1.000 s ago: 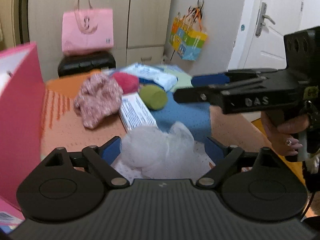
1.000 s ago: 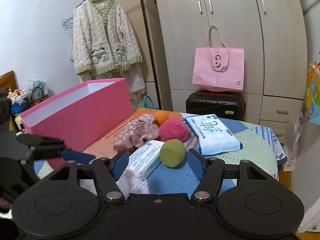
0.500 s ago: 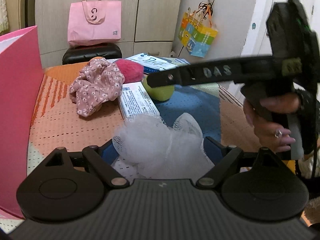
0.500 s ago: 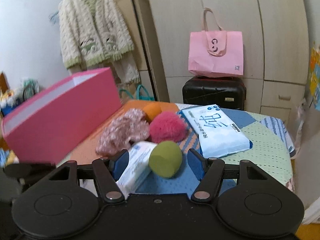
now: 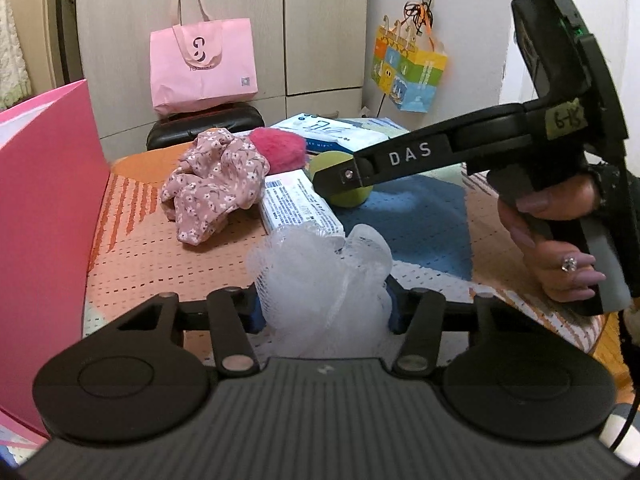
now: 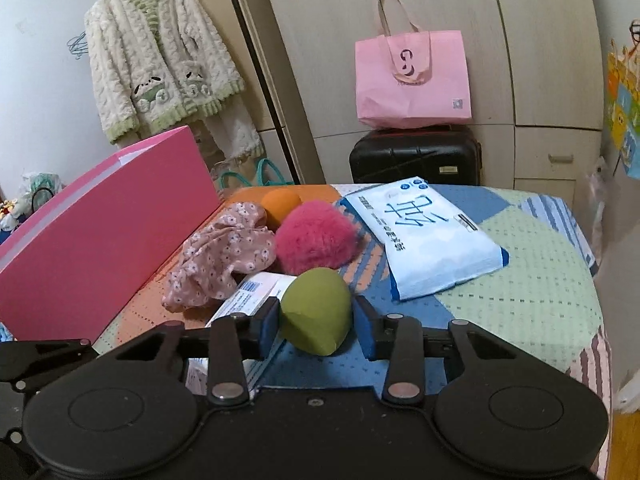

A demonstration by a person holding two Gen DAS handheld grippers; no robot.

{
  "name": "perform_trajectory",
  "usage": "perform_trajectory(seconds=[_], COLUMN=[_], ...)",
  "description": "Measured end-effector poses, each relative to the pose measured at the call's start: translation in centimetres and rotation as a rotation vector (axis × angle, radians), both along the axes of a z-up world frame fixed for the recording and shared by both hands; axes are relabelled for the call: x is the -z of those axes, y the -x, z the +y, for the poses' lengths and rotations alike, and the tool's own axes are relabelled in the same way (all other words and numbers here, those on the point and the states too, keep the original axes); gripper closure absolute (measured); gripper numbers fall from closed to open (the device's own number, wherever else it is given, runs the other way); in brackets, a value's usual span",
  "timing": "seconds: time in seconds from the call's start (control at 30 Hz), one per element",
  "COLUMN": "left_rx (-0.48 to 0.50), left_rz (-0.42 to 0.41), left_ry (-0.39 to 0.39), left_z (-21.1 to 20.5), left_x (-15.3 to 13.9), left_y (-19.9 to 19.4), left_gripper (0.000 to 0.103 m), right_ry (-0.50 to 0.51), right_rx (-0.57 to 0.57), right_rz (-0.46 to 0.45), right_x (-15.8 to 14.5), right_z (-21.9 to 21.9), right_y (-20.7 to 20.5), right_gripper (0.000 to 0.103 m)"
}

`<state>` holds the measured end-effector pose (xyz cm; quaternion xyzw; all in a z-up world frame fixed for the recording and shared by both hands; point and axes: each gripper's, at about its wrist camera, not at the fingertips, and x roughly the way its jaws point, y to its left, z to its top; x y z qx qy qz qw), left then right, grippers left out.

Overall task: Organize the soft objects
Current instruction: 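Close the left gripper on the mesh puff while the right gripper grasps the green sponge, then lift the puff with the left gripper while the right gripper carries the green sponge toward the box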

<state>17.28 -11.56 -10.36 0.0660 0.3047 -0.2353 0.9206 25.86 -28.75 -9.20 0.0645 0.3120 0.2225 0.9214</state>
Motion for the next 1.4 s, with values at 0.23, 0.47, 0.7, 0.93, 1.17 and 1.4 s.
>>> perform_trajectory(seconds=[0.23, 0.47, 0.7, 0.93, 1.17, 1.4], left_rx=[-0.045, -0.061, -0.069, -0.039, -0.035, -0.049], left_rz=[0.031, 0.064, 0.089, 0.089, 0.146, 0.224], left_ry=[0.000, 0.038, 0.079, 0.099, 0.164, 0.245], left_z=[0.7, 1.7, 2.8, 3.3, 5.0, 7.9], left_x=[-0.5, -0.6, -1.2, -2.3, -2.8, -3.1], left_y=[0.0, 0.4, 1.0, 3.0, 4.9, 6.3], left_gripper=[0.058, 0.058, 0.058, 0.058, 0.058, 0.058], right_ry=[0.048, 0.050, 0.073, 0.060, 0.054, 0.080], right_rx=[0.029, 0.060, 0.068, 0.070, 0.067, -0.006], right_rz=[-0.040, -0.070, -0.082, -0.062, -0.064, -0.073], right_x=[-0.2, -0.6, -0.6, -0.4, -1.0, -1.5], right_z=[0.5, 1.0, 2.3, 3.2, 3.5, 4.8], right_y=[2.2, 4.9, 7.6, 9.0, 11.4, 14.9], right_gripper=[0.060, 0.060, 0.061, 0.060, 0.060, 0.060])
